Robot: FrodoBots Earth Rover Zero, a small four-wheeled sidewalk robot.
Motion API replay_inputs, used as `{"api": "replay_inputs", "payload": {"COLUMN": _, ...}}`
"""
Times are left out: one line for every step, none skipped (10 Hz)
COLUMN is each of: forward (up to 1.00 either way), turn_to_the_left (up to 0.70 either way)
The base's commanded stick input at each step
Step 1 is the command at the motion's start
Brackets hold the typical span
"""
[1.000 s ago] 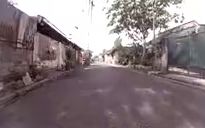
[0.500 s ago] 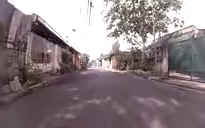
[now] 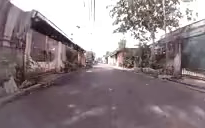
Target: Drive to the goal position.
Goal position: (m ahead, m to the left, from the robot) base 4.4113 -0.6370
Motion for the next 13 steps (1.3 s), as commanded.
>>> {"api": "replay_inputs", "payload": {"forward": 0.85, "turn_to_the_left": 0.00}}
{"api": "replay_inputs", "payload": {"forward": 0.85, "turn_to_the_left": 0.00}}
{"api": "replay_inputs", "payload": {"forward": 0.85, "turn_to_the_left": 0.00}}
{"api": "replay_inputs", "payload": {"forward": 0.85, "turn_to_the_left": 0.00}}
{"api": "replay_inputs", "payload": {"forward": 0.85, "turn_to_the_left": 0.00}}
{"api": "replay_inputs", "payload": {"forward": 0.85, "turn_to_the_left": 0.00}}
{"api": "replay_inputs", "payload": {"forward": 0.85, "turn_to_the_left": 0.00}}
{"api": "replay_inputs", "payload": {"forward": 0.85, "turn_to_the_left": 0.00}}
{"api": "replay_inputs", "payload": {"forward": 0.85, "turn_to_the_left": 0.00}}
{"api": "replay_inputs", "payload": {"forward": 0.85, "turn_to_the_left": 0.00}}
{"api": "replay_inputs", "payload": {"forward": 0.85, "turn_to_the_left": 0.00}}
{"api": "replay_inputs", "payload": {"forward": 0.85, "turn_to_the_left": 0.00}}
{"api": "replay_inputs", "payload": {"forward": 0.85, "turn_to_the_left": 0.00}}
